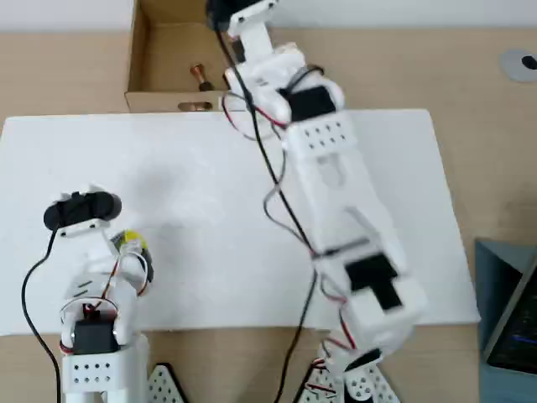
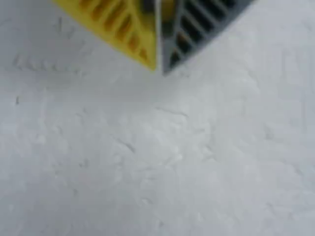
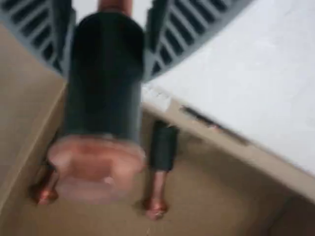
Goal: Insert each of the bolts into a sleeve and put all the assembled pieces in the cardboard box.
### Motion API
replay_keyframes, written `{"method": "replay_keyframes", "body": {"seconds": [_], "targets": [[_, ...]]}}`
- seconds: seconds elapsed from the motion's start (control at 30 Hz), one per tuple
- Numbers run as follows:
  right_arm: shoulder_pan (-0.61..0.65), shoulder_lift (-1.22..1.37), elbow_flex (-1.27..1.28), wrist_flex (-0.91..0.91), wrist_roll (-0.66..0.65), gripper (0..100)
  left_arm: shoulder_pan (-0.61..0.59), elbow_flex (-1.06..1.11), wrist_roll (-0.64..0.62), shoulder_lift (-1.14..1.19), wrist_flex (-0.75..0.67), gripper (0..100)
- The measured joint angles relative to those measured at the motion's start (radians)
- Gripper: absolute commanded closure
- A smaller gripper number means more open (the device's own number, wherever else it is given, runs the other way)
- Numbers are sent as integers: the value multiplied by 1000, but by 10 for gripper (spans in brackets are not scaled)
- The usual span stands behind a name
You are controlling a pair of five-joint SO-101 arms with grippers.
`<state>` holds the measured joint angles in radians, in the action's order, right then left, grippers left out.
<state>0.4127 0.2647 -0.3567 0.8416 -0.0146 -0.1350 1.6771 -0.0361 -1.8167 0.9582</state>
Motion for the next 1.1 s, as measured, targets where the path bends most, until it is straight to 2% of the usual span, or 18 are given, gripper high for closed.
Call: {"method": "replay_keyframes", "body": {"seconds": [0.4,0.6,0.83,1.0,1.1], "targets": [[0,534,-529,-37,-276,989,0,0,0,0,0,997],[0,741,-740,-37,-368,988,0,0,0,0,0,997],[6,841,-845,-35,-422,978,0,0,0,0,0,997],[31,844,-850,8,-433,858,0,0,0,0,0,997],[32,844,-850,32,-434,853,0,0,0,0,0,997]]}}
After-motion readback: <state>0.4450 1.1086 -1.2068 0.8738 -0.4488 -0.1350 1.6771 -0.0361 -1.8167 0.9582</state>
